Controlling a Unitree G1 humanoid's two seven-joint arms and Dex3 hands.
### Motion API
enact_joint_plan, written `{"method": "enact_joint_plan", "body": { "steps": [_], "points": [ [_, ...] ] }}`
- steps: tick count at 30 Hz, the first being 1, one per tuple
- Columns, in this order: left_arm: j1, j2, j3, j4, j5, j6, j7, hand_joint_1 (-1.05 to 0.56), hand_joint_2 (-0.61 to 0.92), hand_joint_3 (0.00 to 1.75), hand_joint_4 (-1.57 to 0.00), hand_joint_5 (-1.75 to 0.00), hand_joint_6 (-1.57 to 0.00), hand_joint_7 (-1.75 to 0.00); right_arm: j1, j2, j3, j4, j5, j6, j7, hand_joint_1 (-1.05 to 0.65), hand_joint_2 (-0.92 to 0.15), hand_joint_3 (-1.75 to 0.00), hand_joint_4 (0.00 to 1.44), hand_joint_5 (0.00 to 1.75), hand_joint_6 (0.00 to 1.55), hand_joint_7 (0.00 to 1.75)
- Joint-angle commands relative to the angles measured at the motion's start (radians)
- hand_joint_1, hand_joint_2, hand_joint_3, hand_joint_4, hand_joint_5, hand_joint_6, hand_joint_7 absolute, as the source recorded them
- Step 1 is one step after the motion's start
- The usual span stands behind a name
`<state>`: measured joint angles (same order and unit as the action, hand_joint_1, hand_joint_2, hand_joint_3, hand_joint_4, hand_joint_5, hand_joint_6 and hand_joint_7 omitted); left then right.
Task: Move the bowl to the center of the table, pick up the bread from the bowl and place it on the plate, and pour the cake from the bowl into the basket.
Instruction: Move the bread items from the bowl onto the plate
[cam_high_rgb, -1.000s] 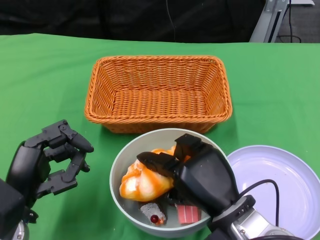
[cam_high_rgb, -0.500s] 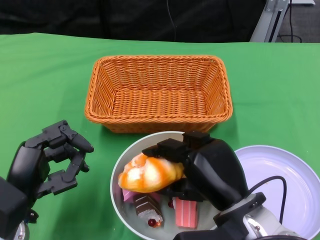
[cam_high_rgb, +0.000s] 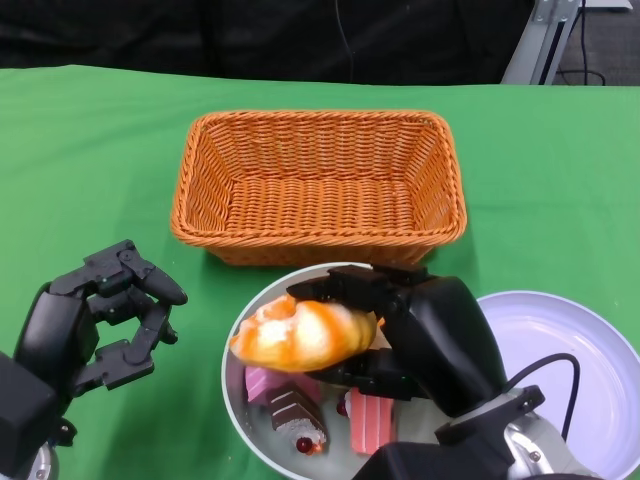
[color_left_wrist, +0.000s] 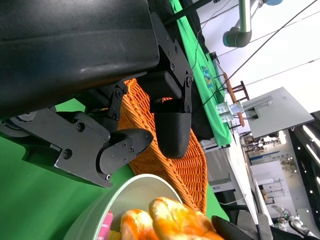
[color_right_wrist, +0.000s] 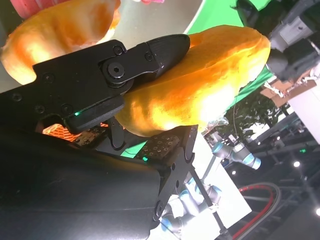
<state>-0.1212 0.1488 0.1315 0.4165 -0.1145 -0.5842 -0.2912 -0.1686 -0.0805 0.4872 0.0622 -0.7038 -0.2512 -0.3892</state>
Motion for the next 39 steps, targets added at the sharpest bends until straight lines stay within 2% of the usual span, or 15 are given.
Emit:
{"method": "enact_joint_plan", "body": {
  "steps": [1,8,16,18,20,23,26,35,37,39],
  "points": [
    [-0.013,0.016,0.008,0.014,0.001,-0.014,0.008,-0.09,0.69,0.88,-0.76,-1.56,-0.72,-1.31,0.018,0.013,-0.027,-0.035,0.048,-0.012,0.022,-0.18,-0.92,-0.08,0.82,1.35,0.96,0.65],
    [-0.01,0.017,0.007,0.006,0.01,-0.005,0.018,-0.1,0.68,0.88,-0.75,-1.55,-0.71,-1.31,0.052,0.033,-0.053,-0.107,0.115,0.021,0.094,-0.19,-0.91,-0.09,0.81,1.43,0.97,0.66],
    [-0.01,0.018,0.006,0.004,0.007,-0.001,0.016,-0.1,0.67,0.89,-0.75,-1.55,-0.71,-1.32,0.071,0.052,-0.069,-0.142,0.126,0.044,0.128,-0.19,-0.89,-0.1,0.8,1.49,0.98,0.63],
    [-0.012,0.018,0.007,0.011,0.0,-0.009,0.007,-0.09,0.67,0.89,-0.75,-1.55,-0.71,-1.31,0.118,0.069,-0.102,-0.271,0.238,0.103,0.201,-0.21,-0.9,-0.12,0.81,1.5,0.98,0.67],
    [-0.012,0.018,0.006,0.011,-0.001,-0.009,0.007,-0.09,0.68,0.89,-0.75,-1.57,-0.71,-1.32,0.153,0.076,-0.125,-0.364,0.284,0.148,0.246,-0.21,-0.89,-0.17,0.81,1.55,0.93,0.79],
    [-0.013,0.018,0.007,0.014,0.002,-0.012,0.012,-0.09,0.68,0.89,-0.76,-1.57,-0.71,-1.32,0.179,0.065,-0.15,-0.431,0.285,0.175,0.276,-0.2,-0.86,-0.25,0.79,1.61,0.87,0.91],
    [-0.019,0.022,0.008,0.021,-0.009,-0.012,-0.002,-0.09,0.68,0.89,-0.76,-1.58,-0.71,-1.32,0.213,0.05,-0.197,-0.484,0.292,0.168,0.284,-0.2,-0.85,-0.29,0.77,1.59,0.85,0.96],
    [-0.027,0.032,0.011,0.038,-0.02,-0.012,-0.007,-0.08,0.67,0.89,-0.76,-1.58,-0.72,-1.32,0.327,0.045,-0.278,-0.638,0.325,0.235,0.333,-0.19,-0.8,-0.39,0.81,1.61,0.85,1.04],
    [-0.027,0.032,0.011,0.037,-0.021,-0.009,-0.007,-0.09,0.67,0.9,-0.76,-1.58,-0.72,-1.32,0.364,0.033,-0.314,-0.673,0.33,0.243,0.339,-0.17,-0.8,-0.39,0.79,1.62,0.83,1.05],
    [-0.028,0.035,0.012,0.04,-0.02,-0.01,-0.007,-0.08,0.67,0.9,-0.76,-1.58,-0.72,-1.32,0.391,0.019,-0.364,-0.679,0.331,0.232,0.329,-0.15,-0.79,-0.4,0.79,1.56,0.81,1.06]
  ]
}}
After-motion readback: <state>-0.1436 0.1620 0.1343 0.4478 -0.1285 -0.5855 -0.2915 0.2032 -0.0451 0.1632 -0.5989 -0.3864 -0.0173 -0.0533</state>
